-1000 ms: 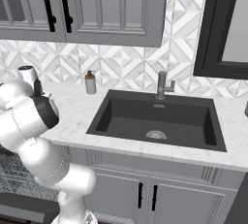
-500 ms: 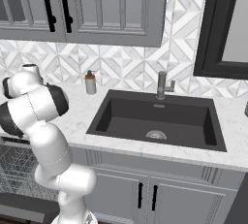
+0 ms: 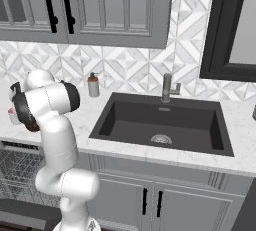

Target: Pick up the cup and bowl from the counter, place them in the dishwasher, and close the dishwasher door.

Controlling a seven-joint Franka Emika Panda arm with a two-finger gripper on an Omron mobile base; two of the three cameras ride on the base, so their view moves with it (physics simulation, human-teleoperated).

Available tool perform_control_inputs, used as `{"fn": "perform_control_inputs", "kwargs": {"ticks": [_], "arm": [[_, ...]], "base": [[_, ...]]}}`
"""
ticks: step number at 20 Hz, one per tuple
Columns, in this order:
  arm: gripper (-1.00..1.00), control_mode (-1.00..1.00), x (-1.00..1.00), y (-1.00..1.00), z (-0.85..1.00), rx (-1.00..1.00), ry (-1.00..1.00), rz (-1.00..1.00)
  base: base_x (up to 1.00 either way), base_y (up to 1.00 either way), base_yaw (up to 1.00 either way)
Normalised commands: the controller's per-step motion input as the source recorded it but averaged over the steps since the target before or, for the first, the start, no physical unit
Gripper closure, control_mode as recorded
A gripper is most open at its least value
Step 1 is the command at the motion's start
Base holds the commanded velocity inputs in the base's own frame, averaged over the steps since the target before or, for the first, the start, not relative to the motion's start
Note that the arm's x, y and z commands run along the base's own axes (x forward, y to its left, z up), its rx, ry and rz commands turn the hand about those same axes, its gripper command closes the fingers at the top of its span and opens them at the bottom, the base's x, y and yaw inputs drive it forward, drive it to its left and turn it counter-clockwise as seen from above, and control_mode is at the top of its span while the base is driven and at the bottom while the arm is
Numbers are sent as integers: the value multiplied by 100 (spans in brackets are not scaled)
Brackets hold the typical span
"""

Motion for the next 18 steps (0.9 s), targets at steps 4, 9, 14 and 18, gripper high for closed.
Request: {"fn": "perform_control_inputs", "kwargs": {"ticks": [4, 9, 14, 18], "arm": [[-100, -100, 9, 16, -56, 0, 0, 0], [-100, -100, 3, 7, -34, 0, 0, 0], [-100, -100, 0, 0, -8, 0, 1, 0], [100, -100, 0, 0, 0, 0, 1, 0]], "base": [[0, 0, 0], [0, 0, 0], [0, 0, 0], [0, 0, 0]]}}
